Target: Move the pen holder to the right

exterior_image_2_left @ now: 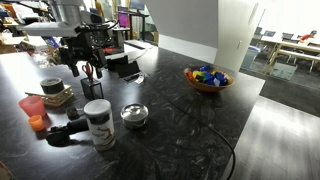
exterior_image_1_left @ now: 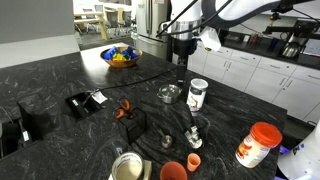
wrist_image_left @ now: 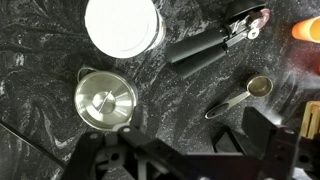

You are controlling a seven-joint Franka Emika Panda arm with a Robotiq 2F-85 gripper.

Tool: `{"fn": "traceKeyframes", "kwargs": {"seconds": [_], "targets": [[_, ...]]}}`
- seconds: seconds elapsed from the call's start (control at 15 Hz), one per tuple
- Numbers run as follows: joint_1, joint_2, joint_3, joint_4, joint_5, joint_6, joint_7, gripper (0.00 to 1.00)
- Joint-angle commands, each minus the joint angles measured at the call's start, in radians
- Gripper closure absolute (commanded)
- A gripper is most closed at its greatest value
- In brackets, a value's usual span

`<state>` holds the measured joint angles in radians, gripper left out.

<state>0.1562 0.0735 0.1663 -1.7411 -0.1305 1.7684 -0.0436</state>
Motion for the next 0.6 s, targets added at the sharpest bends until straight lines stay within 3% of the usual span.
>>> {"fn": "traceKeyframes", "kwargs": {"seconds": [0.0, 0.2, 0.53], "targets": [[0.006, 0.013, 0.002, -0.001, 0.017, 0.088, -0.032, 0.00], [0.021, 0.058, 0.015, 0.005, 0.004, 0.215, -0.116, 0.00], [0.022, 0.165, 0.056, 0.026, 0.093, 0.381, -0.376, 0.00]]}}
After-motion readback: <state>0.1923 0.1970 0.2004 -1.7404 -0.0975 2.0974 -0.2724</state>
